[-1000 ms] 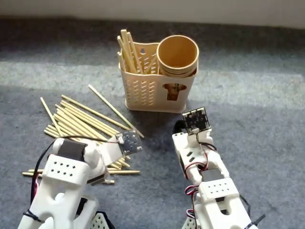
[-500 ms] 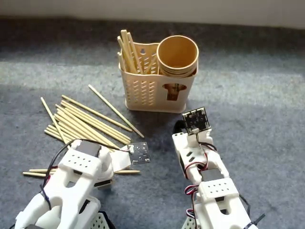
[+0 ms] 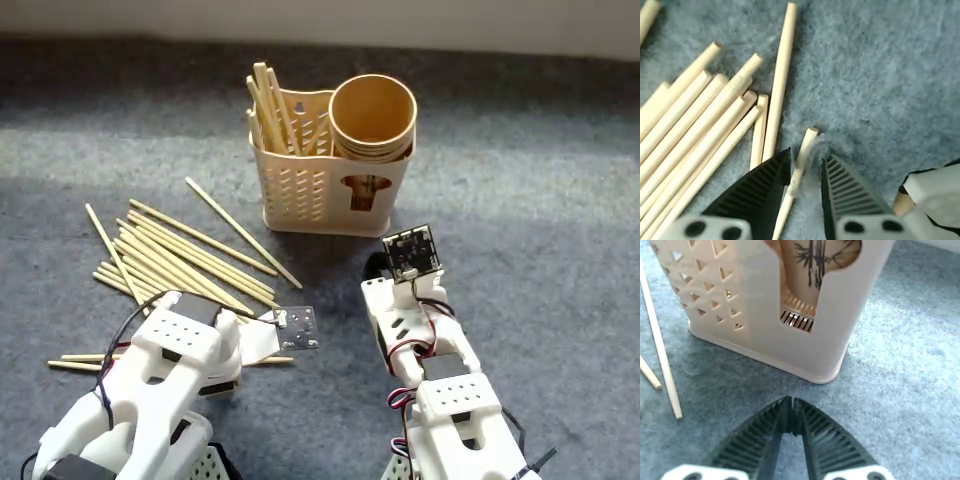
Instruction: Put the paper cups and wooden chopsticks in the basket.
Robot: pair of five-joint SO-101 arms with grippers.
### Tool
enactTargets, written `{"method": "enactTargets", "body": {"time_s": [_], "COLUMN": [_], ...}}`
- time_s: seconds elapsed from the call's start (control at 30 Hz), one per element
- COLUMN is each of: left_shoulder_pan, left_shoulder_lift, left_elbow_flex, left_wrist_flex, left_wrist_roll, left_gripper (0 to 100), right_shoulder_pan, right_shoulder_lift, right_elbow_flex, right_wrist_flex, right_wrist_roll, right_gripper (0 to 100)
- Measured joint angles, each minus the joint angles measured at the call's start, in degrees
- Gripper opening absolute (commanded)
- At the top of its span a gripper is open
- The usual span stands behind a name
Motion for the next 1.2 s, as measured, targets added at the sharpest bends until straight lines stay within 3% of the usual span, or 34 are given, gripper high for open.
{"method": "enactTargets", "body": {"time_s": [0.23,0.37,0.8,1.07,1.2], "left_shoulder_pan": [0.00,-0.18,-1.23,-1.41,-3.43], "left_shoulder_lift": [0.09,0.09,0.09,0.09,0.09], "left_elbow_flex": [0.00,-2.73,-21.27,-37.63,-47.03], "left_wrist_flex": [0.09,5.45,21.01,26.46,26.73], "left_wrist_roll": [0.00,0.00,0.00,0.26,4.31], "left_gripper": [1,1,1,1,1], "right_shoulder_pan": [0.00,0.00,0.00,0.00,0.00], "right_shoulder_lift": [0.00,0.00,0.00,0.00,0.00], "right_elbow_flex": [0.00,0.00,0.00,0.00,0.00], "right_wrist_flex": [0.00,0.00,0.00,0.00,0.00], "right_wrist_roll": [0.00,0.00,0.00,0.00,0.00], "right_gripper": [2.3,2.3,2.3,2.3,2.3]}}
